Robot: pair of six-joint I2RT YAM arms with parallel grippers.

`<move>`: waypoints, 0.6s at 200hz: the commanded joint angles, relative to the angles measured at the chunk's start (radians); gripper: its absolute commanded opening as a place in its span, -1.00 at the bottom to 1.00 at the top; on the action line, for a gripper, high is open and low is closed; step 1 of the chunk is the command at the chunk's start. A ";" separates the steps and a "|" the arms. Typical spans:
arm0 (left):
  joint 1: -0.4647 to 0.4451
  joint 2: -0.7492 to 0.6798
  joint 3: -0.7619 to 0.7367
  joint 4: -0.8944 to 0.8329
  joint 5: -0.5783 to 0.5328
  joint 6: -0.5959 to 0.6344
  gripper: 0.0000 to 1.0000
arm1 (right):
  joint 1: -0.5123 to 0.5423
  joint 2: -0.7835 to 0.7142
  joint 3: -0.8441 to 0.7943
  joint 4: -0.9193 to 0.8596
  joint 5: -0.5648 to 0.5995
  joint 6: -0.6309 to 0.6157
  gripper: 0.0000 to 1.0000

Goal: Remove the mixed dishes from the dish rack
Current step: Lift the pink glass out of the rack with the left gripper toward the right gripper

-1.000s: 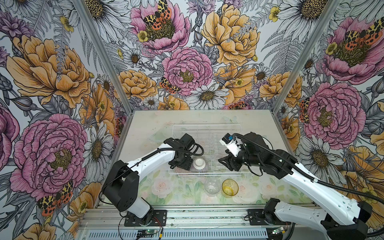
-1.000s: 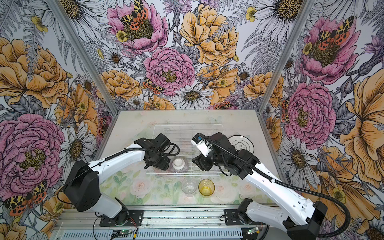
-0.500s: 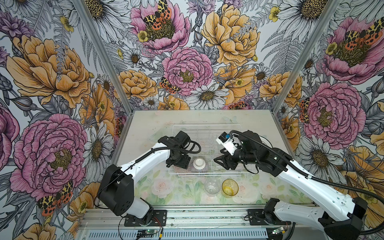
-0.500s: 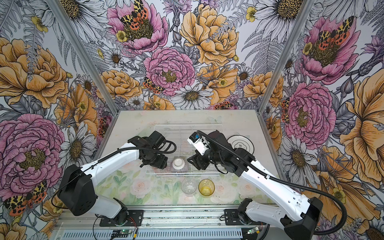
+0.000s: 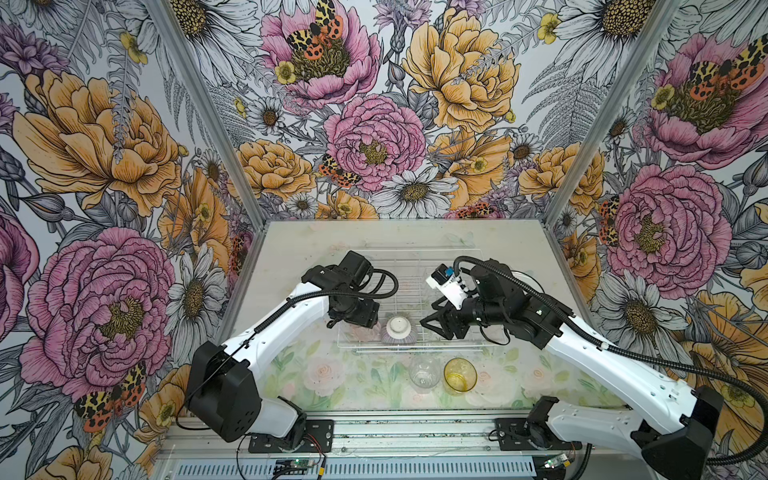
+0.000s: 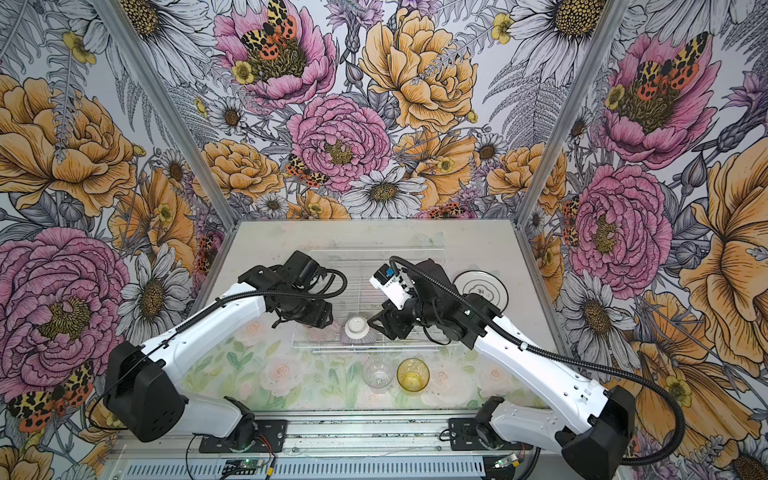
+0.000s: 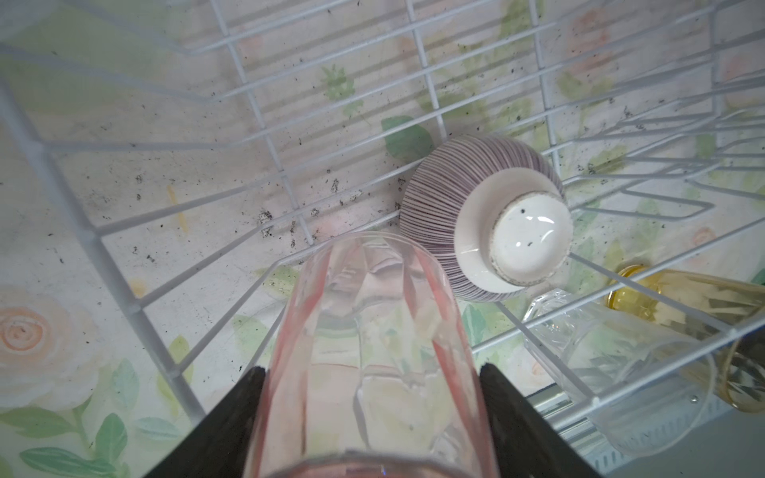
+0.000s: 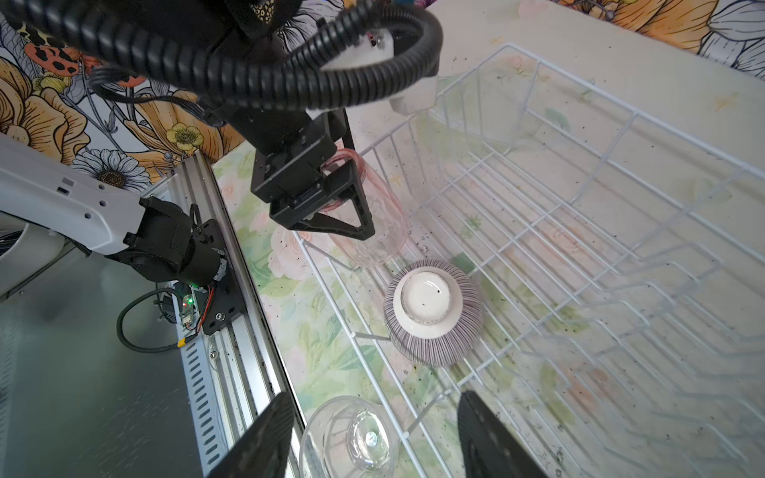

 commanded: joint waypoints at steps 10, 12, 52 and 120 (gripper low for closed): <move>0.019 -0.039 0.057 0.006 0.065 0.038 0.17 | -0.019 0.014 -0.015 0.054 -0.090 0.023 0.30; 0.022 -0.039 0.059 0.007 0.070 0.040 0.17 | -0.021 0.015 -0.017 0.056 -0.094 0.024 0.30; 0.056 -0.075 0.101 0.075 0.192 0.064 0.17 | -0.051 0.020 -0.051 0.127 -0.197 0.053 0.29; 0.085 -0.122 0.065 0.391 0.496 0.003 0.17 | -0.077 -0.001 -0.116 0.293 -0.272 0.128 0.24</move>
